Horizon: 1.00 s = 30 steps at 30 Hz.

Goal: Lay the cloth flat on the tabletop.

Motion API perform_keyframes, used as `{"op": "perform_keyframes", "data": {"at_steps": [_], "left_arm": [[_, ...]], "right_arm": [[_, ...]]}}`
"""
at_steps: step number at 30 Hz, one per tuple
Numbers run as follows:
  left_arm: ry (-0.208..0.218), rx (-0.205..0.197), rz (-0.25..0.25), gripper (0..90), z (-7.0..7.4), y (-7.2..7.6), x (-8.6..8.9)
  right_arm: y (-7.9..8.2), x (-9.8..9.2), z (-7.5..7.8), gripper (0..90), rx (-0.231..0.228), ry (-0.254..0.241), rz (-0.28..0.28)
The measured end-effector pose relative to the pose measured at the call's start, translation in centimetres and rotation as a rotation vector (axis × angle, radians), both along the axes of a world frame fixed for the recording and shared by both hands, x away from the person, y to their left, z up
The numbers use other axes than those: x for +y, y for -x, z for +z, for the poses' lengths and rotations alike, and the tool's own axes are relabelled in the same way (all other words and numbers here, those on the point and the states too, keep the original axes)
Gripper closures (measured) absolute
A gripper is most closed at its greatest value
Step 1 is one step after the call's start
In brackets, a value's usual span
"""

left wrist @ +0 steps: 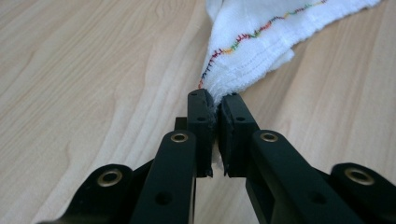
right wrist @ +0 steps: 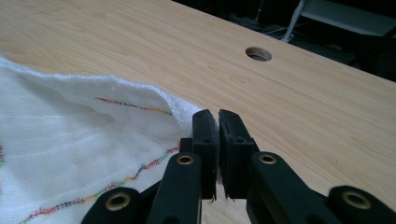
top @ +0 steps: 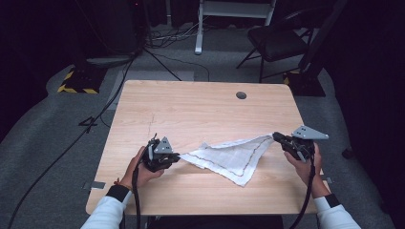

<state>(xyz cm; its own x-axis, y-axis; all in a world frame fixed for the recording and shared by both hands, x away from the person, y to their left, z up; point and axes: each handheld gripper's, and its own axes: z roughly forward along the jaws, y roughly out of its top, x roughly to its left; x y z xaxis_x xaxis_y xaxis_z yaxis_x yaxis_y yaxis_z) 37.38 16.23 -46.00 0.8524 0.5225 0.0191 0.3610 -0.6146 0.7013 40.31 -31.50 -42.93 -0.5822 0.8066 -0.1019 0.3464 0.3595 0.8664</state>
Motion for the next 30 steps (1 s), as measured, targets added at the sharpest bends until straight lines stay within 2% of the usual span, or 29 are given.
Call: {"op": "perform_keyframes", "data": {"at_steps": [7, 10, 11, 12, 13, 15, 16, 19, 20, 21, 22, 26, 28, 30], "left_arm": [[-0.006, 0.033, -0.027, 79.3, -0.5, 1.0, 0.4], [0.005, 0.040, -0.025, 63.8, -0.6, 1.1, 0.4], [0.010, 0.035, -0.018, 57.4, -0.5, 1.1, 0.3], [0.007, 0.031, -0.010, 57.4, -0.3, 1.0, 0.1], [0.006, 0.024, -0.014, 45.1, -0.2, 1.0, -0.1], [0.005, 0.005, -0.014, 34.2, 0.3, 0.9, -0.8], [0.010, -0.002, -0.019, 32.3, 0.6, 0.9, -1.1], [0.054, -0.008, -0.056, 31.1, 1.3, 0.3, -2.1], [0.056, -0.009, -0.066, 28.7, 1.4, 0.1, -2.7], [0.029, -0.022, -0.083, 28.6, 1.3, -0.2, -3.8], [0.029, -0.022, -0.083, 28.6, 1.3, -0.2, -3.8], [-0.010, -0.008, -0.118, 28.3, 0.8, -1.3, -6.1], [-0.015, 0.009, -0.122, 28.3, 0.5, -2.2, -7.5], [-0.022, 0.006, -0.135, 28.4, 0.4, -2.5, -7.9]], "right_arm": [[-0.4, -0.2, -0.7, 86.0, 0.014, 0.021, -0.013], [-0.4, -0.1, -0.9, 86.0, 0.025, 0.026, -0.008], [-0.4, 0.0, -0.9, 86.0, 0.027, 0.031, -0.006], [-0.4, 0.0, -0.9, 86.0, 0.027, 0.031, -0.006], [-0.5, 0.1, -0.9, 86.0, 0.024, 0.039, -0.001], [-0.5, 0.3, -1.0, 85.9, 0.030, 0.040, 0.002], [-0.6, 0.3, -1.1, 86.0, 0.032, 0.043, 0.003], [-0.7, 0.5, -1.2, 85.9, 0.037, 0.047, 0.007], [-0.8, 0.6, -1.3, 85.9, 0.039, 0.050, 0.013], [-0.8, 0.6, -1.3, 85.9, 0.041, 0.051, 0.013], [-0.8, 0.6, -1.3, 85.9, 0.041, 0.051, 0.013], [-0.8, 0.9, -1.4, 85.9, 0.044, 0.060, 0.028], [-0.8, 1.0, -1.4, 85.8, 0.044, 0.061, 0.033], [-0.8, 1.1, -1.4, 85.8, 0.043, 0.063, 0.039]]}}
